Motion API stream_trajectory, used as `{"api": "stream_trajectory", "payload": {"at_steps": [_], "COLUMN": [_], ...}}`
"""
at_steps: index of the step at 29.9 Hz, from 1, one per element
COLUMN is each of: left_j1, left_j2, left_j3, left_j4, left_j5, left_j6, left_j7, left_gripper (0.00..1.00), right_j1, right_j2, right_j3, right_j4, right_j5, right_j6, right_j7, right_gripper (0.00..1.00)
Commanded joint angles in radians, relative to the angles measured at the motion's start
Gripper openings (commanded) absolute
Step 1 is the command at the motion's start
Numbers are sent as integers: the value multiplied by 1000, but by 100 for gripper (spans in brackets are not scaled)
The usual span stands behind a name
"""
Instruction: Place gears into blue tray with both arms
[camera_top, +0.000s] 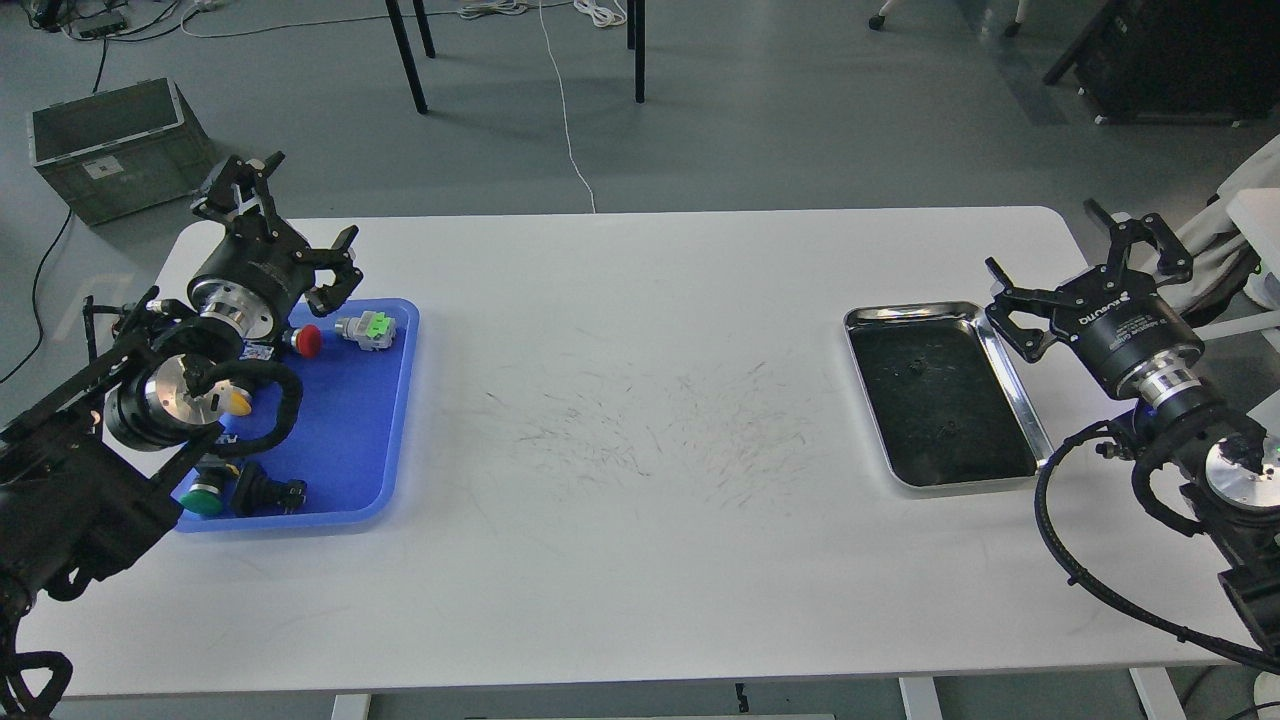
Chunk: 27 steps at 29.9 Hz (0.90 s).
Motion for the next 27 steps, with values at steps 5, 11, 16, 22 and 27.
{"api": "stream_trajectory", "payload": {"at_steps": [5, 11, 16, 22, 27], "left_j1": [-4, -7, -32, -39, -39], "left_j2": [4, 3, -6, -13, -16], "left_j3": [-2, -2, -4, 13, 14], "left_j4": [0, 11, 113, 120, 120], "left_j5": [0, -2, -6, 3, 5], "left_j6": [-3, -6, -15, -24, -32], "left_j7": [0, -2, 1, 3, 1], "left_gripper": [99, 99, 99, 99, 99], "right_j1": [2, 2, 2, 5, 5], "right_j2": [0, -2, 0, 0, 0], "right_j3": [4, 6, 9, 9, 9], "right_j4": [3, 5, 5, -1, -3], "right_j5": [0, 1, 1, 0, 0], "right_j6": [0, 6, 9, 9, 17], "right_j7": [0, 0, 3, 9, 11], "right_gripper": [99, 99, 99, 99, 99]}}
